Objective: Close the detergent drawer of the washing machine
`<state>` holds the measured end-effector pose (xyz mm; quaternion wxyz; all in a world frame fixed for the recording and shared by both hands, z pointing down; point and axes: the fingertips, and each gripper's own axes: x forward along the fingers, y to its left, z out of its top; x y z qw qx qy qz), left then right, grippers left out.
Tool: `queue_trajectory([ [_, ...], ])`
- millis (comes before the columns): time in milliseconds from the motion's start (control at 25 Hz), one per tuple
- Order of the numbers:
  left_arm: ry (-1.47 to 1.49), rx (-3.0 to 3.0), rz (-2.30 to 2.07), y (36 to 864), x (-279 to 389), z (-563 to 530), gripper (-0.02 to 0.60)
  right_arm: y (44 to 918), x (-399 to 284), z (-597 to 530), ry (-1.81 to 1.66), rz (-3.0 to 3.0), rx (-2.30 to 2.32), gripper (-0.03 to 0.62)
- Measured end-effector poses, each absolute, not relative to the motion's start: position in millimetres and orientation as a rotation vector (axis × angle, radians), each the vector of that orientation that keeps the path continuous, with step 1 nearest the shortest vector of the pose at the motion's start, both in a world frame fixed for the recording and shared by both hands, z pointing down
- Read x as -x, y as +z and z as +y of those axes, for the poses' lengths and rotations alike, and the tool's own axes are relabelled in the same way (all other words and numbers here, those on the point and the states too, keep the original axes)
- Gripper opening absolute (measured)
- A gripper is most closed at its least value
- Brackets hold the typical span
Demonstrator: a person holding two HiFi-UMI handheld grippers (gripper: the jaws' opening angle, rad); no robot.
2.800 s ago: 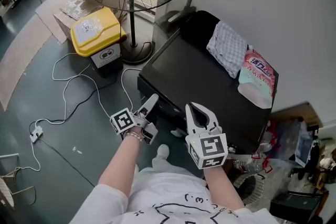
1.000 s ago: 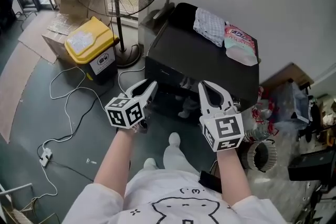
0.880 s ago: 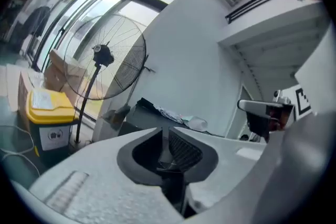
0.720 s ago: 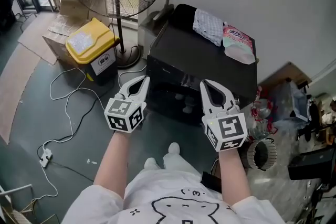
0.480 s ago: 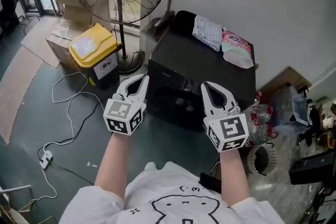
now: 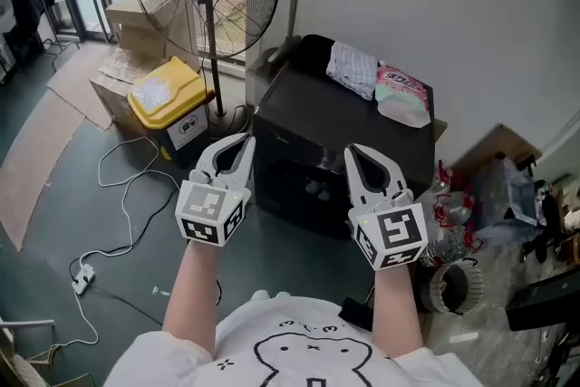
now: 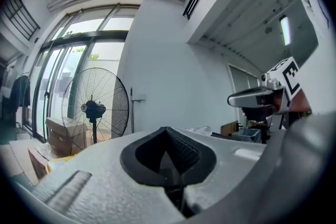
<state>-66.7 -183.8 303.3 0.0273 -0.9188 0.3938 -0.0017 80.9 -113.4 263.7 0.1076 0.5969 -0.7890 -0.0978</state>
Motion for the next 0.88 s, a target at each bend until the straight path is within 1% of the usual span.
queue_trajectory([
  [280, 0.085, 2.795, 1.308, 265, 78, -168, 0.017, 242, -82, -101, -0.328, -2.377, -1.760, 0.000],
  [600, 0.056, 2.655, 1.282, 222, 81, -147, 0.017, 222, -99, -92, -0.345, -2.379, -1.816, 0.000],
  [880, 0.058, 2.629, 1.236, 208, 77, -137, 0.017, 206, -115, -76, -0.354, -2.381, -1.864, 0.000],
])
